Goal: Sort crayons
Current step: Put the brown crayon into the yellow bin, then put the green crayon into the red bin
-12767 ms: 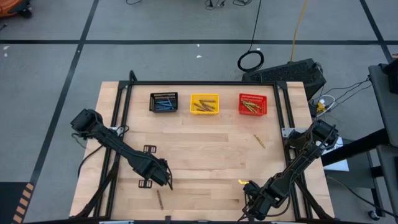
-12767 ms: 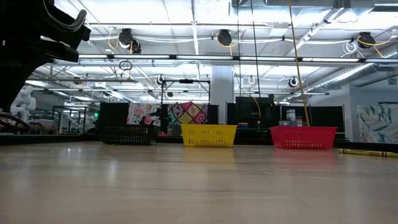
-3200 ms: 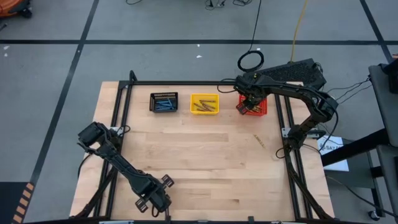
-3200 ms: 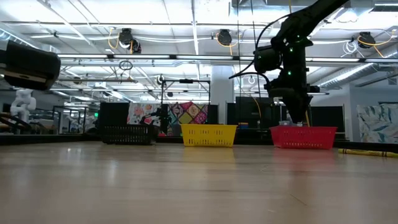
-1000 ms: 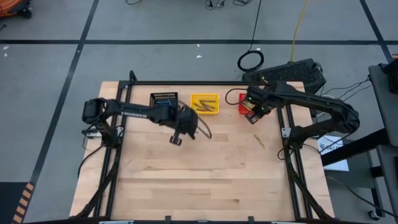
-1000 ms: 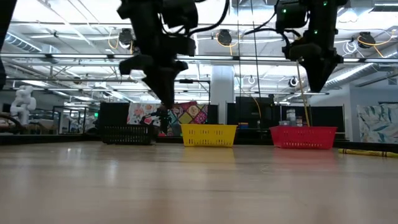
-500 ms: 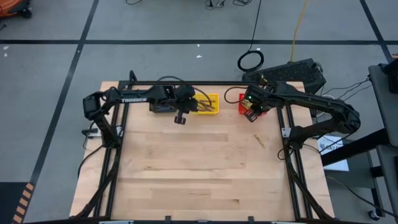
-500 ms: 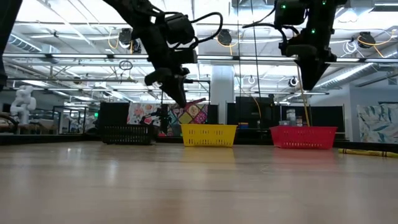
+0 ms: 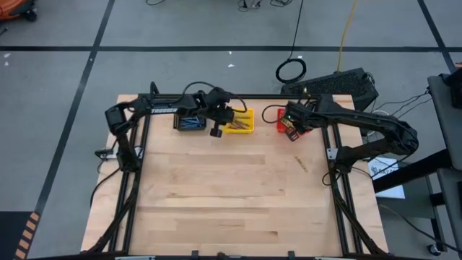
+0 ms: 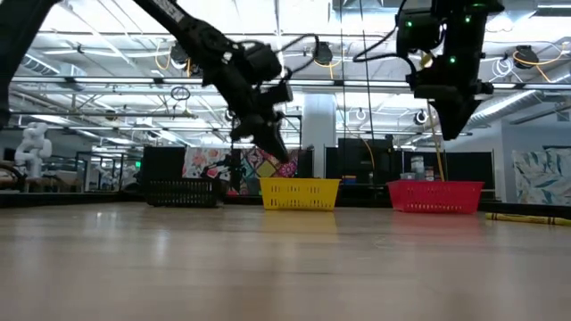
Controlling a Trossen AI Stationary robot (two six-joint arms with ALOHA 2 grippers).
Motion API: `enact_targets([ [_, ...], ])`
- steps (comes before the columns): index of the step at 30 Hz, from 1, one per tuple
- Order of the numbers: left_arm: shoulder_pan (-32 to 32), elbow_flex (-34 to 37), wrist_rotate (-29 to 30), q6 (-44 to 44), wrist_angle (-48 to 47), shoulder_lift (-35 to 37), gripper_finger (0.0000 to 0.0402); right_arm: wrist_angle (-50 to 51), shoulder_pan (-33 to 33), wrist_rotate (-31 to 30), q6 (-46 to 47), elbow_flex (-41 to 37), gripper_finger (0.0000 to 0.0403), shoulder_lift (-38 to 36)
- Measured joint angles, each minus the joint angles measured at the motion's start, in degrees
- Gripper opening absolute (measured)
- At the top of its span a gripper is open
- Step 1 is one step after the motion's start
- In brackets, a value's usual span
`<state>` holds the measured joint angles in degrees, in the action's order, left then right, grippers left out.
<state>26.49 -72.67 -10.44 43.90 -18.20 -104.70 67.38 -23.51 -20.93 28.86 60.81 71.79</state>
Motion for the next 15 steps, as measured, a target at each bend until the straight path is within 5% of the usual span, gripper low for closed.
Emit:
enact_targets([
  [15, 1.8, -0.3, 6.2, 0.1, -0.7, -3.9, 0.0062, -0.5, 0.0, 2.3, 6.2, -3.3, 0.0086, 0.0],
])
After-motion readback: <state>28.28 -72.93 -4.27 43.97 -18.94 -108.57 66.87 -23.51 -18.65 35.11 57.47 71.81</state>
